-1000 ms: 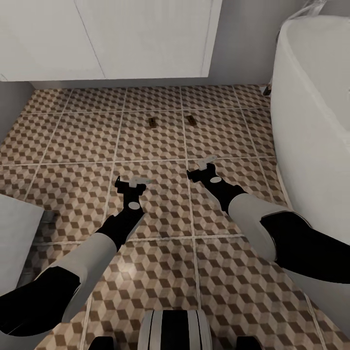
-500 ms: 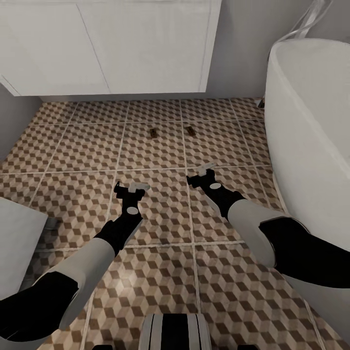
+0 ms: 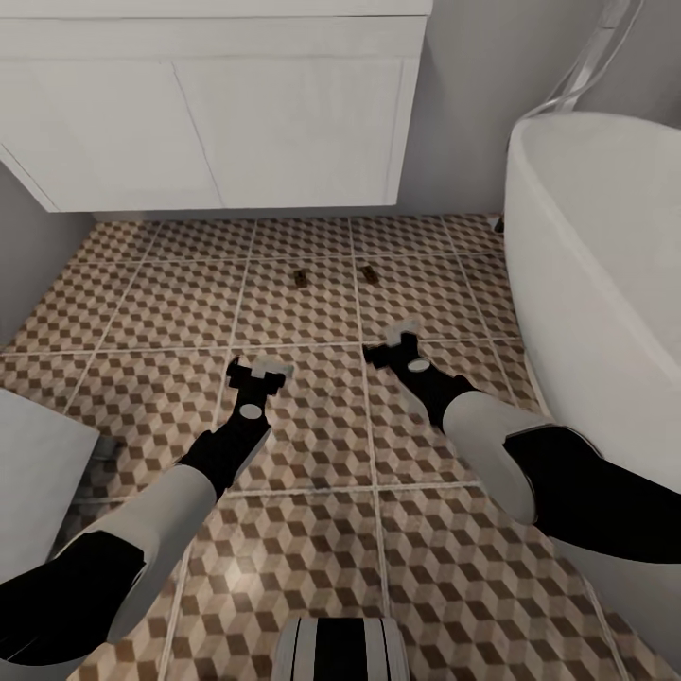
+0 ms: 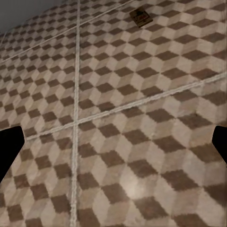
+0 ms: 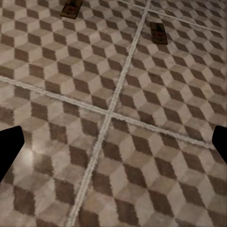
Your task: Take the four mousetraps from the cabinet in the bathroom and place them on the bathroom floor. Make sure all four end up on the same floor surface, and ensure that at least two of them are either under or directly next to the same bathroom sink.
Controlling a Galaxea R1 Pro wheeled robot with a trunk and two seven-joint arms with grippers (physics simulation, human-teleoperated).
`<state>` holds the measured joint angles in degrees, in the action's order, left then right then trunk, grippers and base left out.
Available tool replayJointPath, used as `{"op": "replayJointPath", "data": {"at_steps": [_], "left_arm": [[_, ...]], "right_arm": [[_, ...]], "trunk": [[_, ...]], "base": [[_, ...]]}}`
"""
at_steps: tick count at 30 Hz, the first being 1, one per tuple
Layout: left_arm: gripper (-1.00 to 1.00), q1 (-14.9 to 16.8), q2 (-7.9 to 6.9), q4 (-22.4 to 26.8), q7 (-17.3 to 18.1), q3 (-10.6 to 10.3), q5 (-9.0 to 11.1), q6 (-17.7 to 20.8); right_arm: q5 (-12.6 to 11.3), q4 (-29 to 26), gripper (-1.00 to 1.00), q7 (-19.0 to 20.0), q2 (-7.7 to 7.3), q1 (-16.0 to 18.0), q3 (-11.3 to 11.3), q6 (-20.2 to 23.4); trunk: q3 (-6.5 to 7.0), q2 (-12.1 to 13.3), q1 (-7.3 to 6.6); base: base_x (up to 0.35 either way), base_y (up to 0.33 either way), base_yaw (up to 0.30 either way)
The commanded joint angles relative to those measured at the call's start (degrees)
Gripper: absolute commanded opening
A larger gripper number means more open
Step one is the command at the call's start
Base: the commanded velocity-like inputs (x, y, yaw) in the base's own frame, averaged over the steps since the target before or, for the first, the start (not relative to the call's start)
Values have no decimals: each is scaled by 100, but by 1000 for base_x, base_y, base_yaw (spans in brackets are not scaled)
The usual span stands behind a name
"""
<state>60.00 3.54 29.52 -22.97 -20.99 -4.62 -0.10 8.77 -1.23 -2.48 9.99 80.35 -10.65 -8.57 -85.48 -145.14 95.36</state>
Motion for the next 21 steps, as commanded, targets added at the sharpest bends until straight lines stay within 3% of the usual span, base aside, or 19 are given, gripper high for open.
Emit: {"op": "replayJointPath", "data": {"at_steps": [1, 21], "left_arm": [[100, 4, -3, -4, -24, -20, -45, 1], [100, 2, -56, 8, 606, -12, -35, 1]], "right_arm": [[55, 8, 100, -26, 1, 3, -7, -13], [55, 8, 100, -21, -109, -104, -7, -202]], "trunk": [[19, 0, -3], [462, 27, -54]], "base": [[0, 0, 0], [0, 0, 0]]}}
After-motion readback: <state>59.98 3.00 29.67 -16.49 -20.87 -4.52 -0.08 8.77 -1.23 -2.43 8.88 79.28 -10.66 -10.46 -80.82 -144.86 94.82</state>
